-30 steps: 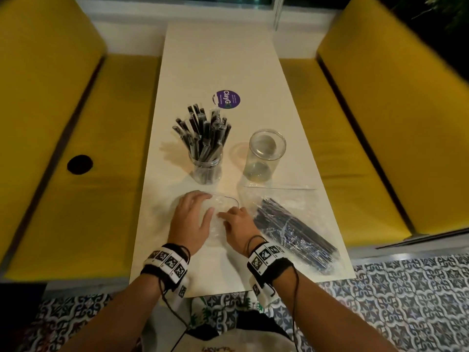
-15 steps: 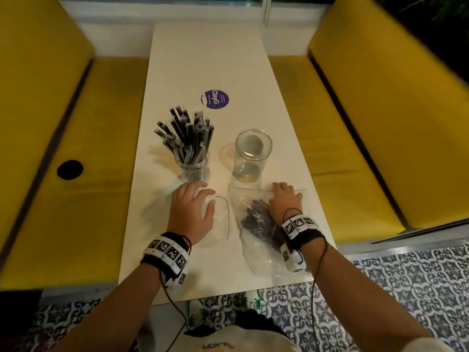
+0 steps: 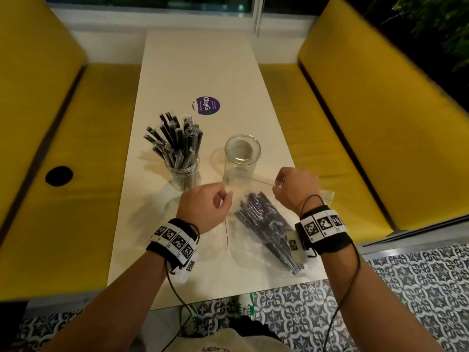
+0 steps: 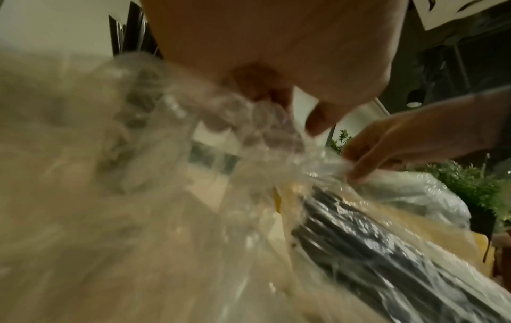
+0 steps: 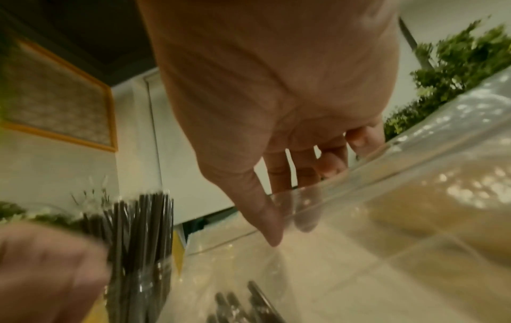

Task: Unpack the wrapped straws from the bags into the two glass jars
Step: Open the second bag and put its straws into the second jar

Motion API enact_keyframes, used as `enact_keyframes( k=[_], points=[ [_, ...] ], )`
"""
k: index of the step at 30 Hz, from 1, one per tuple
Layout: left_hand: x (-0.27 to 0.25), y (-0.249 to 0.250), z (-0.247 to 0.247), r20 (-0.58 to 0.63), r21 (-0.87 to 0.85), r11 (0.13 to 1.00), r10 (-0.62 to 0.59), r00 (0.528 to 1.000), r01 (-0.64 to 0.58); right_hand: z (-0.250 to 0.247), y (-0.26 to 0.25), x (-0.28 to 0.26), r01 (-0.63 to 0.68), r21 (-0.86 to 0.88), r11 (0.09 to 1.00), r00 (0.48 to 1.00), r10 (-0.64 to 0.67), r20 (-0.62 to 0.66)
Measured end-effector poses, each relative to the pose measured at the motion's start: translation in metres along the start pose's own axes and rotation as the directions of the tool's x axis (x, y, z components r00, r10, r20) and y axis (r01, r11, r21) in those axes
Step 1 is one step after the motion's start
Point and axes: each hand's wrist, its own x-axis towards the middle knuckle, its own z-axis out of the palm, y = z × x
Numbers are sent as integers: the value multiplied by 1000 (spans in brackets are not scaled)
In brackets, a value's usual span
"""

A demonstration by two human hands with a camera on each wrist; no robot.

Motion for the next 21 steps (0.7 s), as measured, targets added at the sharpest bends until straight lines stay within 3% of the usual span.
enact_keyframes(
  k=[2,6,8,10,12,14,16,19,21],
  points=[
    [-3,-2,4,219,188,979,-117,969,76,-13,1,-5,11,75,997,1000,-12,12],
    [-13,-17,17,486,396,918,-228,844,20,-26,0,-15,62,294,954,998,-69,14],
    [-24,-30,27,518,374,925,-269,812,67,-27,-3,-22,86,361,929,996,-89,-9],
    [-35,-42,34,471,265,948,-289,834,178,-25,-9,-30,99,419,903,995,-100,-21],
    [-40,-53,38,409,49,941,-325,853,336,-21,-18,-38,100,468,878,995,-103,-19],
    [-37,-60,39,416,-186,836,-409,812,516,-13,-27,-45,79,502,861,996,-89,-4],
    [-26,-57,38,451,-391,650,-481,752,651,-3,-37,-50,54,519,853,998,-63,-1],
    [-9,-47,36,512,-638,333,-490,706,694,7,-48,-56,-25,609,792,994,-44,99],
    [-4,-42,34,528,-663,303,-459,714,685,8,-53,-61,-104,707,699,975,-68,211]
  ],
)
